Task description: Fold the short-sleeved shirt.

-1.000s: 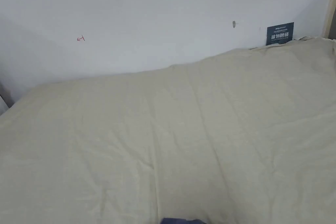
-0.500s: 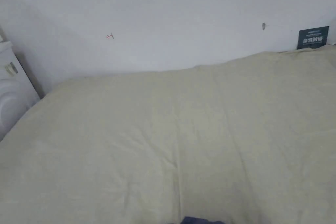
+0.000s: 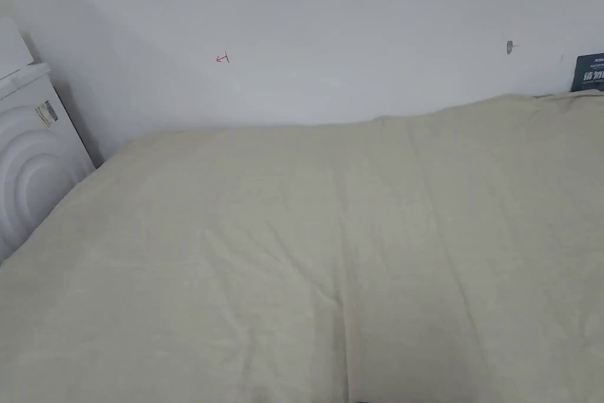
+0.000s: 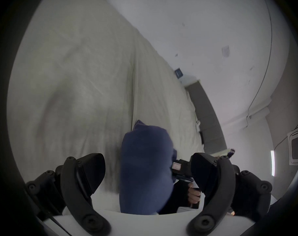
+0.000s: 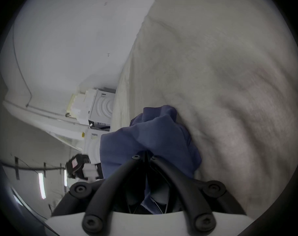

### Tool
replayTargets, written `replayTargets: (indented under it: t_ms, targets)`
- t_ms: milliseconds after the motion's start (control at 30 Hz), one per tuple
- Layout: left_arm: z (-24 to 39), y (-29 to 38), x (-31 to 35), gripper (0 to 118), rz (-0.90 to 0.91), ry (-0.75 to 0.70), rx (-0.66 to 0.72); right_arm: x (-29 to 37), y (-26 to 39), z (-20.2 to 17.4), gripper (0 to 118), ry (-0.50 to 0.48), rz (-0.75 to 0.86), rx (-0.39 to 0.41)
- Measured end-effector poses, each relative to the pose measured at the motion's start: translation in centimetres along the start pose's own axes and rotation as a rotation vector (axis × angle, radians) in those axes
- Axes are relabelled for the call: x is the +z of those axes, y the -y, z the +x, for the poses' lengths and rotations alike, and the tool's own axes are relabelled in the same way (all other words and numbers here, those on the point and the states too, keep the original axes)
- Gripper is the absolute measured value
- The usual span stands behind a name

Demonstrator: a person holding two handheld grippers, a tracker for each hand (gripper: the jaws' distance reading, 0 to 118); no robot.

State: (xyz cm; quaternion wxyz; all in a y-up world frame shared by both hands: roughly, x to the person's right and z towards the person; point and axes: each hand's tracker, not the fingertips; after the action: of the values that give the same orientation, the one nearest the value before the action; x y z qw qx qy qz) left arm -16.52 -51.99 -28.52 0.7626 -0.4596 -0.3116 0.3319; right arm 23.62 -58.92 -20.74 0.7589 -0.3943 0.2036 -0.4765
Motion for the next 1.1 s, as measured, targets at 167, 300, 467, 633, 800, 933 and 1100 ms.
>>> replayTargets:
  t_ms: [167,300,467,633,800,933,1100]
  targets:
    - [0.9,-0.7,-4.9,104,-0.159,-0.010,-0.078,0.1,-0.2,-0.1,2,0.006,-0.010,-0.014]
    - [2.5,-1.4,-5.3,57,-0.201,-0.139,-0.151,1.1,-0.2,-2.8,2,0.102,-0.005,0.086]
    - [2.1,-3.6,-1.6,47,-0.160,0.018,-0.046,3.4,0.0,-4.8,2,0.087,0.043,0.102]
    - [-1.5,-10.3,10.3,47,-0.015,-0.084,-0.028,5.2,0.6,-5.4,2,0.043,0.090,0.034]
    - [-9.3,-16.5,22.4,47,0.185,-0.207,0.064,5.4,1.5,-5.2,2,0.080,0.114,0.005]
    - [-17.5,-18.4,24.7,48,0.193,-0.246,0.269,5.7,2.0,-5.3,2,0.175,0.102,0.006]
    - [-22.2,-16.8,26.3,79,0.205,-0.355,0.303,7.3,1.6,-5.8,2,0.240,0.124,0.024]
